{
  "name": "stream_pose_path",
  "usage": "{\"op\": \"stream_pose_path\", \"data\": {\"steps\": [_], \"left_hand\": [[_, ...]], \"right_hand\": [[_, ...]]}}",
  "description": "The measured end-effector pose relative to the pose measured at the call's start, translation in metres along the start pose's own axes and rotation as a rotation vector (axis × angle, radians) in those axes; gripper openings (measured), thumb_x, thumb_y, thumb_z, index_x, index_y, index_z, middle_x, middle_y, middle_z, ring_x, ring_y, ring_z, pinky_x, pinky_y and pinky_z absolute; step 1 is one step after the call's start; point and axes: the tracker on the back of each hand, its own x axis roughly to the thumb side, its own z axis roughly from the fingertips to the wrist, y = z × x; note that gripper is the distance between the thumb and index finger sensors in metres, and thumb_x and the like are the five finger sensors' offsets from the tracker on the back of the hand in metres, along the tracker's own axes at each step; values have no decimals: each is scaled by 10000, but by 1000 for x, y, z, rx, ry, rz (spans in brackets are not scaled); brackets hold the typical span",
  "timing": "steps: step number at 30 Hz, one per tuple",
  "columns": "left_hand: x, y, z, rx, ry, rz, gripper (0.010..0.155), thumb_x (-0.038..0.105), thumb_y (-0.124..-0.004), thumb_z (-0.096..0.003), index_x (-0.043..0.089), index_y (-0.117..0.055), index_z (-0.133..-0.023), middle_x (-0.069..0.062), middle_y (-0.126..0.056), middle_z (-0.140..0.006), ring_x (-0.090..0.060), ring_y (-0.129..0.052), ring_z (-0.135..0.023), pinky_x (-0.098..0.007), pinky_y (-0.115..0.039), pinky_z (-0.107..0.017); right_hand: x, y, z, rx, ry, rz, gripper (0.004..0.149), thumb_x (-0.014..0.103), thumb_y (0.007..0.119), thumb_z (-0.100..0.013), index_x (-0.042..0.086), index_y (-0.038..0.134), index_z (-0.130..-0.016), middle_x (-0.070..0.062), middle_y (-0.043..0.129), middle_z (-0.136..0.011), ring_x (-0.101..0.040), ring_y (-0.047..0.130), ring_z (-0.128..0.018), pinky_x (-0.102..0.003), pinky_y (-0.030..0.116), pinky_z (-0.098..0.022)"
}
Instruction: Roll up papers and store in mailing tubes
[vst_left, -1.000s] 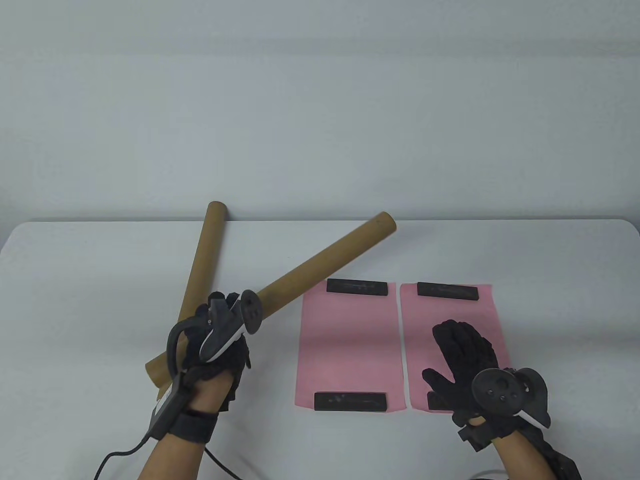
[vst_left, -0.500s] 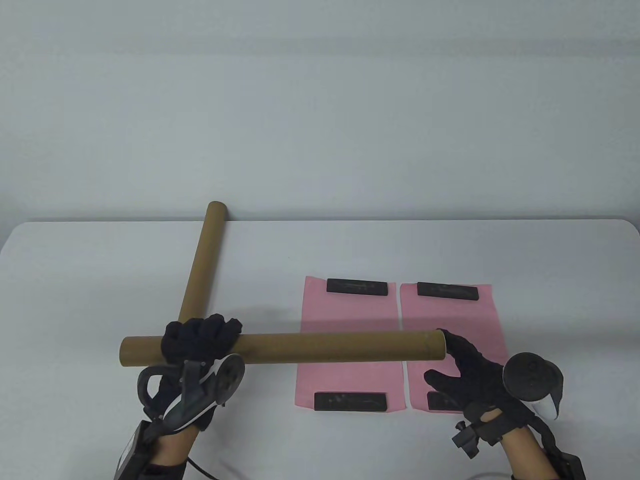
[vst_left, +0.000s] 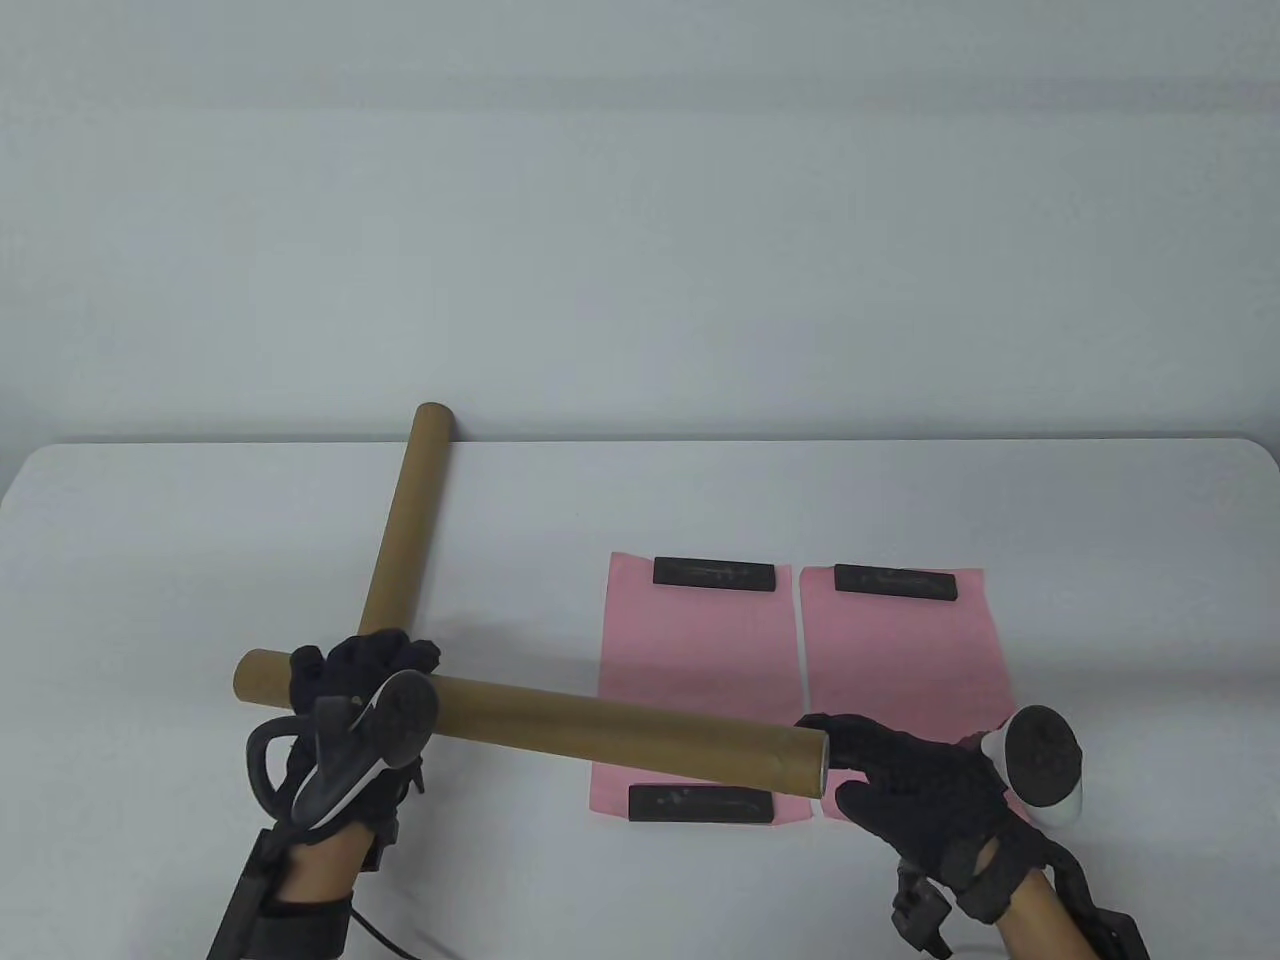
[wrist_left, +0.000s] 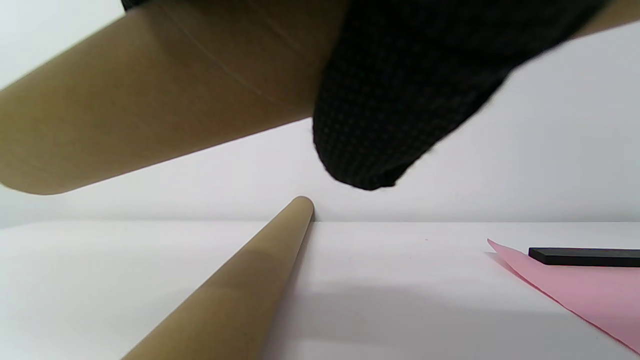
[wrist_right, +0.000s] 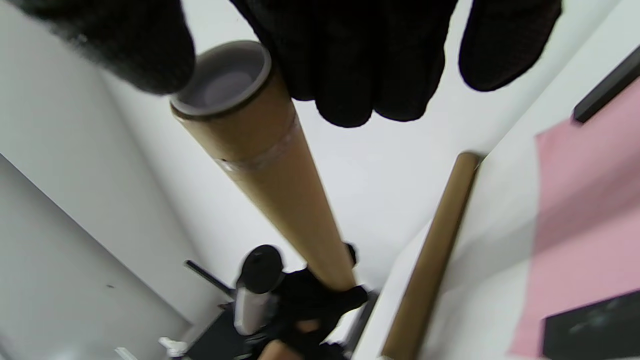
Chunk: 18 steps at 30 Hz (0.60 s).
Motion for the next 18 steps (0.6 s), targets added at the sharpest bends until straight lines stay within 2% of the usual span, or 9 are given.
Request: {"op": "stream_pose_path", "data": {"steps": [4,8,11,13,15,18], "left_hand": [[-5,-3,-2,-22,9,18,685,295,-1062,-299,542,-679,-810,222,-684,-975,-24,-818,-983,-609,-585,-770],[-5,-1,1,-12,-9,19,681,290,-1056,-291,536,-687,-809,216,-689,-974,-34,-815,-980,-614,-577,-766],[0,2,3,-3,-36,-5,682,286,-1054,-287,534,-689,-807,211,-691,-974,-41,-809,-981,-616,-572,-764],[4,3,5,13,-40,-33,685,282,-1055,-281,536,-691,-802,215,-694,-970,-35,-812,-981,-611,-575,-766],[4,4,6,13,-56,-17,681,280,-1054,-288,531,-693,-808,205,-693,-973,-51,-814,-978,-618,-566,-764],[5,6,8,24,-55,-51,678,290,-1051,-293,529,-688,-815,202,-691,-976,-53,-817,-976,-604,-573,-776]], "right_hand": [[2,5,-3,12,-8,-65,632,458,713,-561,21,740,-1017,-241,812,-972,-522,831,-903,-731,678,-620],[2,5,-3,-19,2,-28,586,457,760,-547,58,786,-976,-198,864,-934,-487,879,-877,-715,702,-619],[5,5,-2,-61,12,83,518,479,843,-510,116,859,-880,-145,933,-854,-440,943,-817,-687,735,-616],[8,4,-1,-61,-3,185,468,476,853,-496,149,892,-829,-103,975,-800,-399,989,-773,-663,762,-613],[11,3,0,-70,-17,189,458,442,859,-490,133,903,-826,-118,980,-787,-408,991,-758,-657,765,-607],[18,2,2,-101,-36,324,438,401,824,-511,115,903,-833,-130,979,-786,-412,988,-756,-650,766,-611]]}}
